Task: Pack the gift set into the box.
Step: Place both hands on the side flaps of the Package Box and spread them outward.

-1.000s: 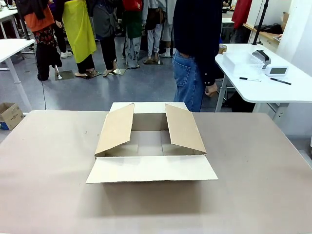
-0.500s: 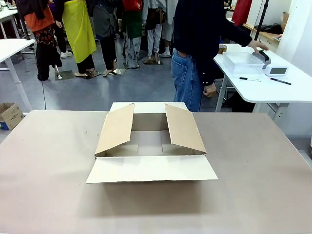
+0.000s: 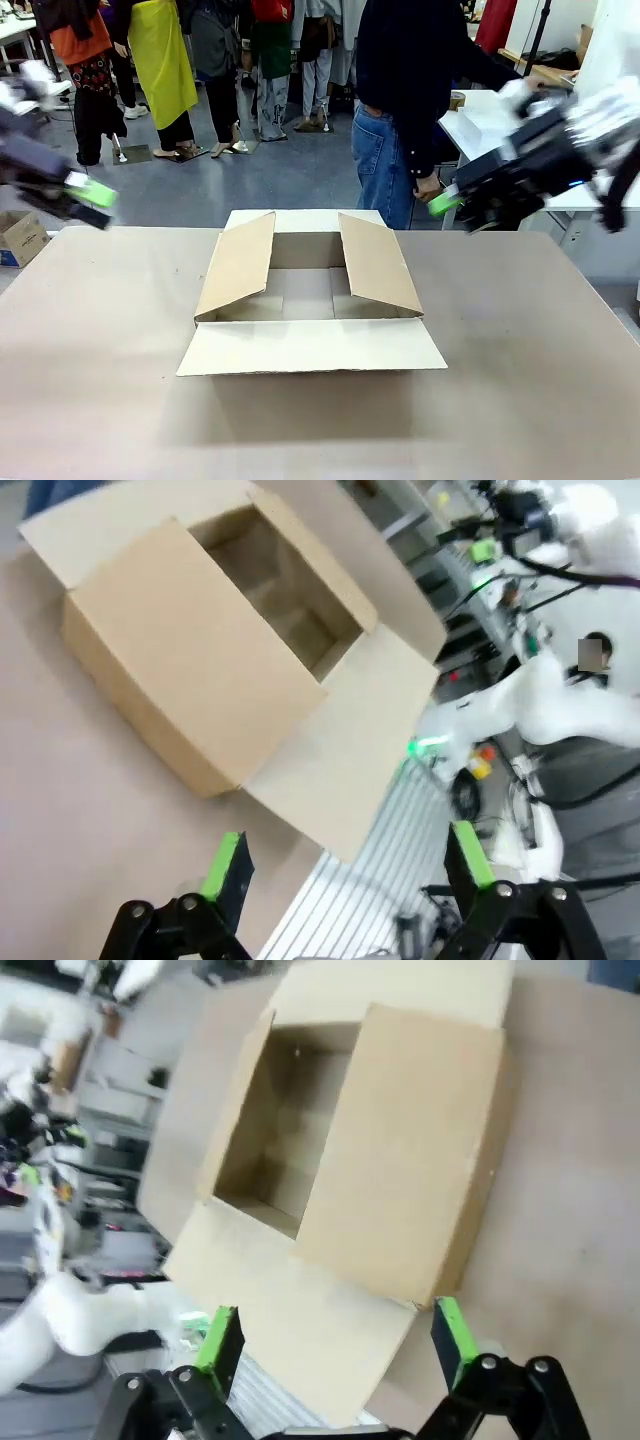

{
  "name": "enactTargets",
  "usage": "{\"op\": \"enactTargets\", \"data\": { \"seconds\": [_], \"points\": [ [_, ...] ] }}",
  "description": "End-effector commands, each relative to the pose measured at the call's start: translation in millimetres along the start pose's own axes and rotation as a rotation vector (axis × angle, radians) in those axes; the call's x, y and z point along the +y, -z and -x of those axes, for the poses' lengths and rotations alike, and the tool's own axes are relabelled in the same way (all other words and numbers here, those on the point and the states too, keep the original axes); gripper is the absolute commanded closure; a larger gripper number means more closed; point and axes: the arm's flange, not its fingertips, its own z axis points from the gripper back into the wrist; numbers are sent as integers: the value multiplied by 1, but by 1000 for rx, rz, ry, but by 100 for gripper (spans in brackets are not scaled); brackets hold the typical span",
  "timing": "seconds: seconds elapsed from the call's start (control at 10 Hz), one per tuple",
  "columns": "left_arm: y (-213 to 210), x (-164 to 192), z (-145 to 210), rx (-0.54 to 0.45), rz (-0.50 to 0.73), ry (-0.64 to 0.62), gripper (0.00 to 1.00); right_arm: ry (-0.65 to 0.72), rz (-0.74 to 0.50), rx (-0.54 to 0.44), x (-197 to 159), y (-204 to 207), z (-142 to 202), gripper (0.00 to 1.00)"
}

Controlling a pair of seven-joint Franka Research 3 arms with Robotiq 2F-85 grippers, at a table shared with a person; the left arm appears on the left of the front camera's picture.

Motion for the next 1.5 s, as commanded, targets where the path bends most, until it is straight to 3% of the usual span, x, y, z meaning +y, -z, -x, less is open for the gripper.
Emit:
{"op": "enactTargets", "data": {
  "seconds": [0.0,0.1,0.4,0.6,0.7,1.0,1.1,1.2,1.4],
  "points": [
    [10,13,-13,50,-61,-42,0,41,81,-42,-35,-2,-2,0],
    [0,0,0,0,0,0,0,0,0,0,0,0,0,0],
    [19,-2,-13,23,-27,-6,0,0,0,0,0,0,0,0],
    [60,-40,-57,150,-218,-160,0,0,0,0,0,0,0,0],
    [97,-58,-86,205,-419,-235,0,0,0,0,0,0,0,0],
    [170,-62,-104,257,-724,-414,0,0,0,0,0,0,0,0],
    [182,-55,-101,292,-692,-403,0,0,0,0,0,0,0,0],
    [164,-75,-92,159,-630,-239,0,0,0,0,0,0,0,0],
    [164,-75,-92,159,-630,-239,0,0,0,0,0,0,0,0]
  ]
}}
